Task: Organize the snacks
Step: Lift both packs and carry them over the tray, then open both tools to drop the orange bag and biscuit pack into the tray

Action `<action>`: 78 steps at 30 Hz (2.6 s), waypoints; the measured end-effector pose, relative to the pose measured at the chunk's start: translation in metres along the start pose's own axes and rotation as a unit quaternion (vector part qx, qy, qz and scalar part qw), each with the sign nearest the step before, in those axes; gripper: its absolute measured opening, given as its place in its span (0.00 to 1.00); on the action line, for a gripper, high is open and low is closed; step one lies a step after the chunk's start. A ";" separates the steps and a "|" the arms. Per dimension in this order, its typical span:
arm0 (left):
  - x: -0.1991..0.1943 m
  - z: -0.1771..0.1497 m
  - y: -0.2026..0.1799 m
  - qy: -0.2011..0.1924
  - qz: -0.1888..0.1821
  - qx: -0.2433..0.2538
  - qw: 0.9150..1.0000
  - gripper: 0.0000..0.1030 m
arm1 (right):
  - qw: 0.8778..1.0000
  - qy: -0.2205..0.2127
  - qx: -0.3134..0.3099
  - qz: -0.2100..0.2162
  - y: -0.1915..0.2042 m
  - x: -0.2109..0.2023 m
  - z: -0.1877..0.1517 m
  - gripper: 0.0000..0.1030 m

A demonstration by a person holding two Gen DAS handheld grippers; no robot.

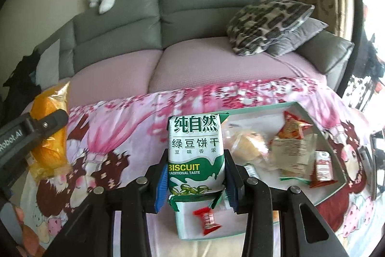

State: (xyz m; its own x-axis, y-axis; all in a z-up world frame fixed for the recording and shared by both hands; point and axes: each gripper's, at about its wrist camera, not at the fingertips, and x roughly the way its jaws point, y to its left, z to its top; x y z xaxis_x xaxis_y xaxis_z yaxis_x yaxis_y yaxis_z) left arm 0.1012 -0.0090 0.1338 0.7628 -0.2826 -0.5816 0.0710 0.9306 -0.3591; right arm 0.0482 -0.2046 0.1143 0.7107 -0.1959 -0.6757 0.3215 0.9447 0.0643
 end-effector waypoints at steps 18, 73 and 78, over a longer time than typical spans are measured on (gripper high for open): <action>0.018 -0.019 -0.094 0.011 -0.059 0.085 0.995 0.42 | 0.990 0.003 0.101 -0.094 -0.120 0.003 0.004 0.41; 0.108 -0.123 -0.165 0.172 -0.078 0.171 0.967 0.51 | 0.976 0.099 0.159 -0.116 -0.183 0.052 -0.029 0.42; 0.104 -0.121 -0.164 0.168 -0.079 0.169 0.968 0.55 | 0.976 0.099 0.156 -0.118 -0.183 0.050 -0.028 0.47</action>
State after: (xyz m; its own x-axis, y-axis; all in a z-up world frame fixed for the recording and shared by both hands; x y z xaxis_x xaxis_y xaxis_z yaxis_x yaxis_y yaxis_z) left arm 0.0914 -0.2194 0.0443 0.4768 -0.4337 -0.7645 0.4191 0.8767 -0.2359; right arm 0.0079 -0.3797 0.0485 0.4682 -0.3143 -0.8259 0.6588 0.7471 0.0892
